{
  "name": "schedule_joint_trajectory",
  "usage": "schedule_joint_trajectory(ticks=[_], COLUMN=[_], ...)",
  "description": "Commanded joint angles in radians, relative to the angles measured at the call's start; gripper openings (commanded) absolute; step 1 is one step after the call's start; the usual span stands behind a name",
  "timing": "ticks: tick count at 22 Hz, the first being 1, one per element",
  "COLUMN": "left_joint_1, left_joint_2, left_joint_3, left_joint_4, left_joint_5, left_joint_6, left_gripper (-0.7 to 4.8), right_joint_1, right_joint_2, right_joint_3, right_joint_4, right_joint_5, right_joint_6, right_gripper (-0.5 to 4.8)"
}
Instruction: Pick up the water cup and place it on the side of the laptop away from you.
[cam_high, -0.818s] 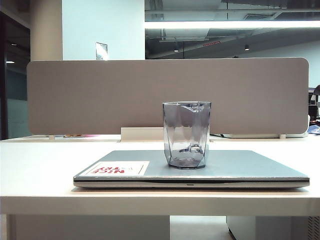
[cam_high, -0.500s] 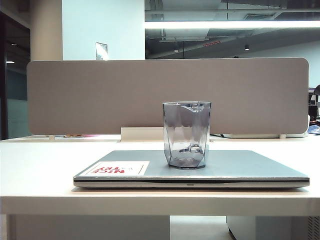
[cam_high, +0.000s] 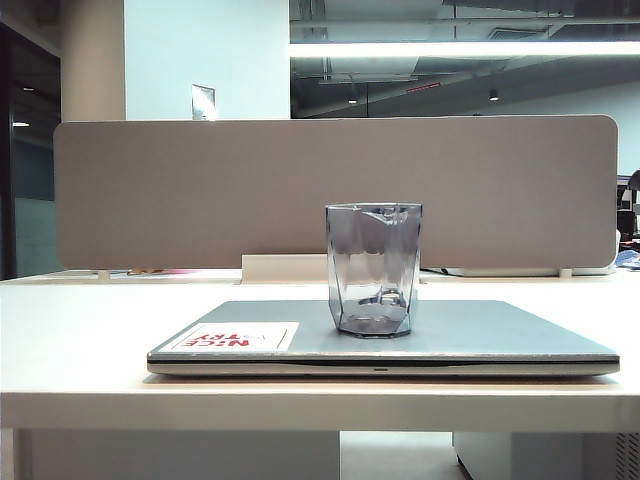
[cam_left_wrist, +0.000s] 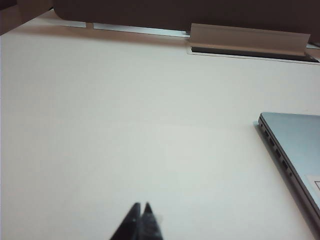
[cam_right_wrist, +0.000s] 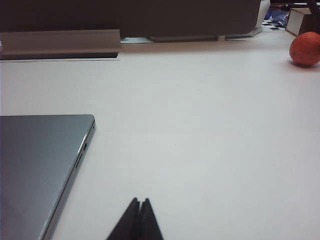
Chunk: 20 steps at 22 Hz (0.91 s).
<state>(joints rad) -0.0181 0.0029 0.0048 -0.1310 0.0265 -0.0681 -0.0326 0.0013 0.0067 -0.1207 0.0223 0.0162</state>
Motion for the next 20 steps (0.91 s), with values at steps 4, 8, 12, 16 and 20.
schedule_joint_trajectory(ticks=[4, 8, 12, 16, 20], left_joint_1=[-0.001, -0.001, -0.001, -0.001, -0.001], left_joint_2=[0.001, 0.001, 0.001, 0.001, 0.001], left_joint_3=[0.003, 0.003, 0.003, 0.003, 0.003], left_joint_4=[0.013, 0.012, 0.012, 0.012, 0.012], left_joint_5=[0.003, 0.004, 0.004, 0.004, 0.003], left_joint_6=[0.001, 0.001, 0.001, 0.001, 0.001], left_gripper=[-0.05, -0.05, -0.05, -0.06, -0.06], right_joint_1=[0.008, 0.008, 0.008, 0.008, 0.008], right_joint_2=[-0.002, -0.002, 0.0, 0.002, 0.003], right_joint_3=[-0.006, -0.002, 0.011, 0.033, 0.087], right_joint_4=[0.021, 0.027, 0.027, 0.027, 0.028], right_joint_5=[-0.029, -0.029, -0.029, -0.029, -0.029], right_joint_6=[0.074, 0.091, 0.093, 0.113, 0.141], right_gripper=[-0.06, -0.06, -0.06, -0.06, -0.06])
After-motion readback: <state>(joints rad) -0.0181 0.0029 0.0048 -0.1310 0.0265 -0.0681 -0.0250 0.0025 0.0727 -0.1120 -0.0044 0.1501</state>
